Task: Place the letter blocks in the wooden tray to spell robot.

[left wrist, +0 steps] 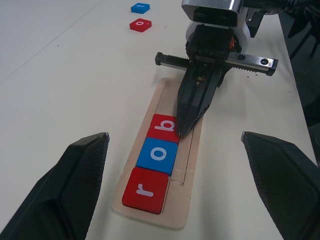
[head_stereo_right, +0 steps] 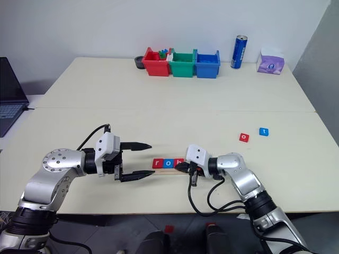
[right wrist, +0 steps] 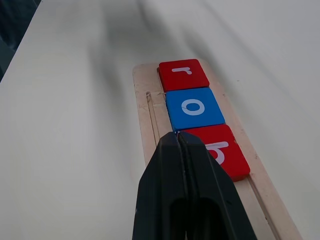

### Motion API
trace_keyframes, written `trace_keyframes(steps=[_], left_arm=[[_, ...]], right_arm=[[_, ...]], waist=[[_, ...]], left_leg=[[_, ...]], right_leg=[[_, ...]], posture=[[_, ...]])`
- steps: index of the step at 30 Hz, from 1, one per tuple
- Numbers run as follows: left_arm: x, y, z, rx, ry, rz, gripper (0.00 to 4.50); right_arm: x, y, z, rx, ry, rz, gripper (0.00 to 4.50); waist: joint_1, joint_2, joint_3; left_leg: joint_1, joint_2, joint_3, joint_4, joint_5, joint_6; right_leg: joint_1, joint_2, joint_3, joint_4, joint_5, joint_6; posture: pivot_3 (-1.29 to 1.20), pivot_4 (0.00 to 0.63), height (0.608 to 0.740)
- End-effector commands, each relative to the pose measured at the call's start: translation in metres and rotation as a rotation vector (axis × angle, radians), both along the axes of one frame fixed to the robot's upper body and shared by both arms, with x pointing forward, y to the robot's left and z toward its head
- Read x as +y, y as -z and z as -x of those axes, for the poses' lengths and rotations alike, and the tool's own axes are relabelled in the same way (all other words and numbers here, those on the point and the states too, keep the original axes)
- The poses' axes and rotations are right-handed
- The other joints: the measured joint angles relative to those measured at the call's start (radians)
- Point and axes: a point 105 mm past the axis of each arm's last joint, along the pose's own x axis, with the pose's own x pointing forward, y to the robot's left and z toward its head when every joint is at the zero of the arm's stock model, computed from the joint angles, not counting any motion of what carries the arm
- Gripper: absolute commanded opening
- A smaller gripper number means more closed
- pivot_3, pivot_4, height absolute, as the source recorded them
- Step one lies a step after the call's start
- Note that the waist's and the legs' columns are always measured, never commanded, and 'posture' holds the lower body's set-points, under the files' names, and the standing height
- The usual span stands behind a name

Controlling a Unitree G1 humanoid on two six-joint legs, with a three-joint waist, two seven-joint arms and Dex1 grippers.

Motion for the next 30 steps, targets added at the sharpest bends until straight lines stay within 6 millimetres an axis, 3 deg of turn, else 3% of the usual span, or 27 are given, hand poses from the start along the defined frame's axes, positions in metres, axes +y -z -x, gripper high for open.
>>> trace_keyframes(steps=[1,6,9,12,14,20,23,27,30], left_arm=[[-0.007,-0.007,0.004,-0.036,0.032,0.007,4.5],[-0.007,-0.009,0.004,-0.039,0.032,0.01,4.5],[-0.009,-0.015,0.006,-0.036,0.026,0.035,4.5],[-0.016,-0.025,0.003,-0.055,0.01,0.073,4.5],[-0.022,-0.029,0.0,-0.066,0.0,0.095,4.5],[-0.051,-0.029,-0.007,-0.076,0.016,0.139,4.5],[-0.065,-0.029,-0.011,-0.085,0.034,0.162,4.5],[-0.089,-0.031,-0.018,-0.098,0.054,0.183,4.5],[-0.095,-0.034,-0.021,-0.108,0.055,0.186,4.5]], right_arm=[[0.002,-0.014,0.003,-0.025,-0.033,-0.033,0.05],[-0.008,-0.027,0.017,0.05,-0.091,-0.048,0.05],[-0.025,-0.05,0.014,0.089,-0.028,-0.097,0.05],[-0.049,-0.069,0.003,0.118,0.115,-0.172,0.64],[-0.062,-0.075,-0.004,0.118,0.214,-0.198,1.33],[-0.125,-0.074,-0.051,-0.002,0.778,-0.216,3.47],[-0.142,-0.074,-0.061,-0.078,0.958,-0.221,4.45],[-0.154,-0.062,-0.068,-0.093,1.173,-0.219,4.45],[-0.155,-0.061,-0.069,-0.087,1.25,-0.239,4.45]], waist=[[0.0,0.0,0.0],[0.001,0.0,0.0],[0.001,0.0,0.0],[0.002,0.0,0.0],[0.003,0.0,0.0],[0.002,0.0,0.0],[0.002,0.0,0.0],[0.0,0.0,0.0],[-0.001,0.0,0.0]], left_leg=[[0.0,0.0,0.0,0.0,0.0,0.0],[0.0,0.0,0.0,0.0,0.0,0.0],[0.0,0.0,-0.001,0.0,0.0,0.0],[0.0,0.0,-0.002,0.0,0.0,0.0],[0.0,0.0,-0.002,0.0,0.0,0.0],[0.0,-0.001,0.0,0.0,0.0,0.0],[0.0,-0.001,0.0,0.0,0.0,0.0],[0.0,-0.001,0.0,0.0,0.0,0.0],[0.0,-0.001,0.0,0.0,0.0,0.0]], right_leg=[[0.0,0.0,0.0,0.0,0.0,0.0],[0.0,0.0,0.0,0.0,0.0,0.0],[0.0,0.0,0.0,0.0,0.0,0.0],[0.0,-0.001,0.0,0.0,0.0,0.0],[0.001,-0.001,0.0,0.0,0.0,0.0],[0.001,-0.001,0.002,0.0,0.0,0.0],[0.001,-0.001,0.003,0.0,0.0,0.0],[0.001,0.0,0.003,0.0,0.0,0.0],[0.0,0.0,0.004,0.0,0.0,0.0]], posture=[[0.0,0.15,0.74],[0.0,0.15,0.74],[0.0,0.15,0.74],[0.0,0.15,0.74],[0.0,0.15,0.74],[0.0,0.15,0.74],[0.0,0.15,0.74],[0.0,0.15,0.74],[0.0,0.15,0.74]])
